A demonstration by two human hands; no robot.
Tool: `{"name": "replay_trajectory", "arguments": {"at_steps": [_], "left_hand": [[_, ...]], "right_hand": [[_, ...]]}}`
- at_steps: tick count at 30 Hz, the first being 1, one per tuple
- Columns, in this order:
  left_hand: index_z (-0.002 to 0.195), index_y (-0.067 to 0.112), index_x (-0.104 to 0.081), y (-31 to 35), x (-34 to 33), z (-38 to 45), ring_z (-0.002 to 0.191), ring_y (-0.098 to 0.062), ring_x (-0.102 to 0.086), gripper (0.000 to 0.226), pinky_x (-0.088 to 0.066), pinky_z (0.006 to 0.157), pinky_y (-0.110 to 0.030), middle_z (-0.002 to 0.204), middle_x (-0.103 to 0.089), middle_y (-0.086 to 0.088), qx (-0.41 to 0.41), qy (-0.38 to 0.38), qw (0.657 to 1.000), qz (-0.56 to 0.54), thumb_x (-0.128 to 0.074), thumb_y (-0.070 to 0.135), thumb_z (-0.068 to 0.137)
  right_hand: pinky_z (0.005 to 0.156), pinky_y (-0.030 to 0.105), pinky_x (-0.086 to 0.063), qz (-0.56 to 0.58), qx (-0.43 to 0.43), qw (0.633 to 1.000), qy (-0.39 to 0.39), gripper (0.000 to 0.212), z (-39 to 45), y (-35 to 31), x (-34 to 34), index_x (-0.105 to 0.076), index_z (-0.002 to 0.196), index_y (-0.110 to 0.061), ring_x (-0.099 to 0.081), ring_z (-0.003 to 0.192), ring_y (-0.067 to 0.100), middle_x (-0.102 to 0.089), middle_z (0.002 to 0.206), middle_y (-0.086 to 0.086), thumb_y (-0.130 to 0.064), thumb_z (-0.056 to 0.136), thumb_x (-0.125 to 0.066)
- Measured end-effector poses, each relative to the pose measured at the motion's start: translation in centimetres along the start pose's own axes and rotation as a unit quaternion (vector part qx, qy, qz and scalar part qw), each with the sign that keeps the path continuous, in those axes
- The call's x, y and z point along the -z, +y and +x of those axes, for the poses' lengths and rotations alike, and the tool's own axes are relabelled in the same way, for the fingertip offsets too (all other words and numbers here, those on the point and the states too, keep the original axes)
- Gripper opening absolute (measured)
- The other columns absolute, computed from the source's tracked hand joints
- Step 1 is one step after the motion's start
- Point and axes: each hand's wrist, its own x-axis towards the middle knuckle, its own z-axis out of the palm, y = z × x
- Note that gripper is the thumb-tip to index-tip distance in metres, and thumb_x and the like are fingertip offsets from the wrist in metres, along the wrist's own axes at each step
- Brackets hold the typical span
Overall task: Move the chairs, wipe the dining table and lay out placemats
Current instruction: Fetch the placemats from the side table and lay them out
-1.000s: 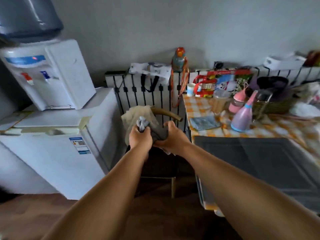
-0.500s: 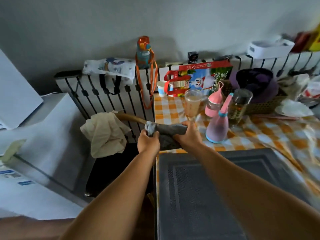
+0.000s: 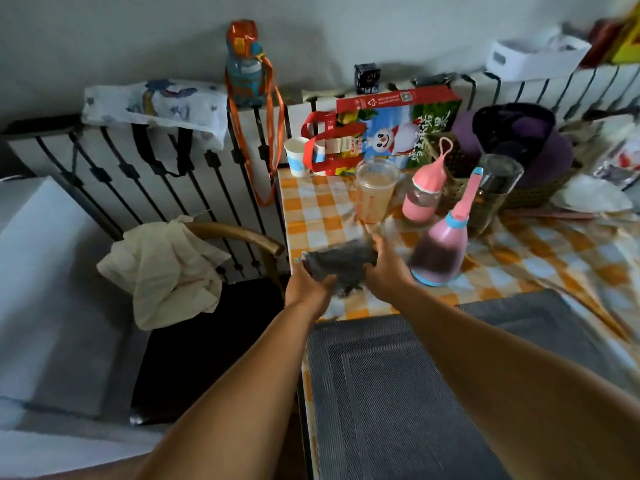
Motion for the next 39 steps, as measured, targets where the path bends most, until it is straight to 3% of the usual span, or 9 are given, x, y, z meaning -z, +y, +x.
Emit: {"name": "replay_trajectory", "arguments": {"at_steps": [2,5,9,11,17,24,31,35,39], "left_hand": [[0.124,0.019,-0.044,-0.8,-0.4,0.4,0.101,-0.031,-0.060,0.055,-0.051,0.086,-0.039,0.116,-0.060,-0.010,-0.014,-0.023,0.999,0.037,-0.068,0.033,0.077],[0.133,0.023,-0.038,-1.5,-0.5,0.7,0.113,-0.035,-0.051,0.059,-0.047,0.095,-0.047,0.128,-0.048,-0.014,-0.013,-0.028,0.997,0.067,-0.062,0.034,0.080],[0.136,0.020,-0.034,-2.3,-0.1,-0.2,0.124,-0.036,-0.036,0.059,-0.038,0.099,-0.043,0.136,-0.034,-0.014,0.020,0.011,0.995,0.100,-0.058,0.034,0.084],[0.131,0.017,-0.040,-2.8,0.0,-1.9,0.123,-0.036,-0.034,0.053,-0.036,0.097,-0.041,0.135,-0.033,-0.013,0.039,0.040,0.994,0.099,-0.058,0.030,0.082],[0.130,0.015,-0.042,-5.4,-1.2,-7.8,0.124,-0.035,-0.034,0.055,-0.037,0.099,-0.039,0.134,-0.035,-0.015,0.087,0.016,0.989,0.119,-0.060,0.030,0.081],[0.125,0.011,-0.045,-7.1,-3.7,-15.2,0.123,-0.031,-0.034,0.054,-0.037,0.095,-0.037,0.133,-0.040,-0.013,0.178,0.086,0.967,0.163,-0.061,0.032,0.078],[0.126,0.010,-0.045,-8.5,-4.1,-20.3,0.123,-0.031,-0.035,0.058,-0.039,0.097,-0.041,0.132,-0.039,-0.012,0.234,0.111,0.951,0.166,-0.069,0.029,0.077],[0.121,0.005,-0.052,-8.5,-3.5,-20.3,0.115,-0.033,-0.048,0.051,-0.046,0.096,-0.042,0.124,-0.053,-0.015,0.255,0.115,0.946,0.165,-0.067,0.024,0.075],[0.112,0.001,-0.057,-8.9,-2.7,-19.8,0.103,-0.034,-0.058,0.044,-0.051,0.091,-0.042,0.113,-0.061,-0.018,0.251,0.096,0.956,0.113,-0.068,0.023,0.074]], "right_hand": [[0.110,0.035,-0.029,-0.054,-0.025,0.997,-0.038,0.078,0.4,0.8,-1.1,-0.009,0.149,-0.013,-0.036,0.134,0.031,-0.028,0.151,0.014,-0.004,0.084,-0.051],[0.112,0.040,-0.027,-0.089,-0.056,0.990,-0.091,0.084,0.3,1.7,-2.1,-0.001,0.150,-0.016,-0.033,0.135,0.033,-0.029,0.150,0.016,-0.012,0.085,-0.054],[0.117,0.039,-0.013,-0.129,-0.029,0.989,-0.059,0.085,-0.8,2.1,-2.4,-0.001,0.150,-0.017,-0.007,0.145,0.029,-0.001,0.158,0.013,-0.017,0.084,-0.054],[0.117,0.039,-0.012,-0.150,-0.004,0.988,-0.042,0.084,-1.9,2.1,-2.5,-0.005,0.150,-0.018,-0.005,0.146,0.026,0.002,0.159,0.009,-0.019,0.082,-0.055],[0.114,0.035,-0.020,-0.150,0.040,0.984,-0.087,0.070,-6.3,2.3,-2.4,-0.022,0.147,-0.017,-0.018,0.142,0.026,-0.015,0.157,0.005,-0.020,0.086,-0.056],[0.095,0.038,-0.039,-0.122,0.033,0.970,-0.208,0.057,-14.7,5.2,1.1,-0.031,0.141,-0.019,-0.046,0.121,0.030,-0.043,0.136,0.011,-0.021,0.088,-0.052],[0.100,0.040,-0.041,-0.125,0.049,0.948,-0.290,0.059,-20.0,7.0,3.7,-0.025,0.145,-0.015,-0.043,0.126,0.028,-0.041,0.142,0.010,-0.014,0.091,-0.048],[0.086,0.040,-0.048,-0.111,0.036,0.948,-0.295,0.040,-20.9,6.9,3.5,-0.043,0.128,-0.013,-0.053,0.106,0.028,-0.053,0.122,0.009,-0.007,0.089,-0.046],[0.094,0.042,-0.046,-0.114,0.035,0.951,-0.286,0.040,-21.2,7.1,3.3,-0.044,0.127,-0.012,-0.050,0.110,0.028,-0.052,0.123,0.008,-0.006,0.087,-0.048]]}}
